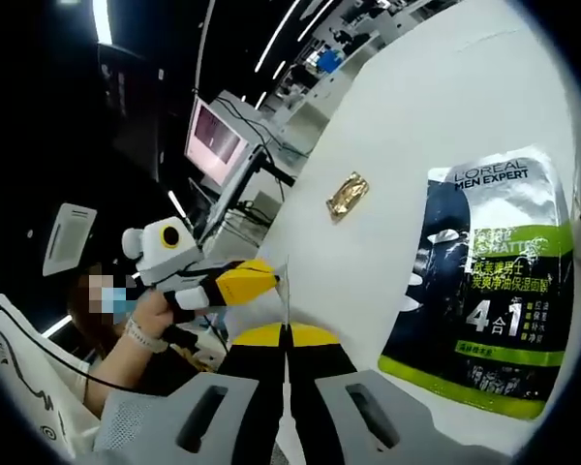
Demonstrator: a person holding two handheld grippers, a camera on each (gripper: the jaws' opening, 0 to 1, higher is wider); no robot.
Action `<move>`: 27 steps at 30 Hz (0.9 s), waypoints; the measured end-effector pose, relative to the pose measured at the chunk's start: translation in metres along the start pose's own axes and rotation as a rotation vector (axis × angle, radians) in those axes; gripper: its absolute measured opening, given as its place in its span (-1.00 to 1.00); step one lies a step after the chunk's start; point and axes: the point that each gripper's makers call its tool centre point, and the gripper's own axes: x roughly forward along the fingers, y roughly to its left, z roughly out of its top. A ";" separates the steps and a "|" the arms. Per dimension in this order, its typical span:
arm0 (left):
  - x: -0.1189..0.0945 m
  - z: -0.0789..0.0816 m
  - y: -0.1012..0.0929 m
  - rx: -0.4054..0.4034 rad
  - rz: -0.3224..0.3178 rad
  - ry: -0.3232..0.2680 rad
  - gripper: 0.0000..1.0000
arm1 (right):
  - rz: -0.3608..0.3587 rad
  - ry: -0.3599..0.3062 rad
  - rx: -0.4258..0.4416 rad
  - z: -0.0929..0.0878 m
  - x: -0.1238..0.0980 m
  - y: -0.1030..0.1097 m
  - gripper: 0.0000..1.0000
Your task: Arrange the skincare products in the storage area until every visible bottle or jar stands upright without overlapping.
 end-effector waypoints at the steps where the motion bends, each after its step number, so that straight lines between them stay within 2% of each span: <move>1: 0.002 0.001 -0.003 0.008 0.005 0.003 -1.00 | -0.005 0.001 -0.003 0.000 0.001 -0.001 -0.98; 4: 0.002 -0.005 0.004 0.016 0.008 0.058 -1.00 | -0.012 0.048 -0.016 -0.009 0.007 -0.006 -0.98; 7: 0.002 -0.014 0.007 0.066 0.019 0.133 -1.00 | -0.022 0.063 -0.041 -0.014 0.012 -0.010 -0.98; 10: 0.005 -0.016 0.005 0.087 0.027 0.152 -1.00 | -0.054 0.077 -0.123 -0.016 0.014 -0.014 -0.94; 12: 0.004 -0.016 0.015 0.110 0.055 0.178 -1.00 | -0.064 0.087 -0.132 -0.019 0.014 -0.015 -0.90; 13: 0.002 -0.020 0.017 0.151 0.079 0.213 -1.00 | -0.061 0.091 -0.128 -0.020 0.014 -0.015 -0.86; 14: 0.003 -0.022 0.016 0.148 0.078 0.224 -1.00 | -0.074 0.091 -0.139 -0.020 0.013 -0.017 -0.83; 16: 0.003 -0.019 0.021 0.135 0.069 0.213 -1.00 | -0.128 0.089 -0.246 -0.016 0.010 -0.024 -0.81; 20: 0.008 -0.021 0.021 0.165 0.080 0.236 -1.00 | -0.170 0.079 -0.386 -0.007 0.005 -0.025 -0.81; 22: 0.013 -0.023 0.027 0.167 0.080 0.254 -1.00 | -0.224 0.092 -0.521 -0.004 0.002 -0.032 -0.77; 24: 0.017 -0.019 0.023 0.162 0.065 0.241 -1.00 | -0.250 0.106 -0.594 -0.004 0.000 -0.034 -0.72; 25: 0.019 -0.018 0.023 0.155 0.067 0.238 -1.00 | -0.267 0.124 -0.608 -0.006 -0.001 -0.036 -0.67; 27: 0.024 -0.016 0.022 0.152 0.071 0.240 -1.00 | -0.284 0.121 -0.647 -0.003 -0.002 -0.038 -0.65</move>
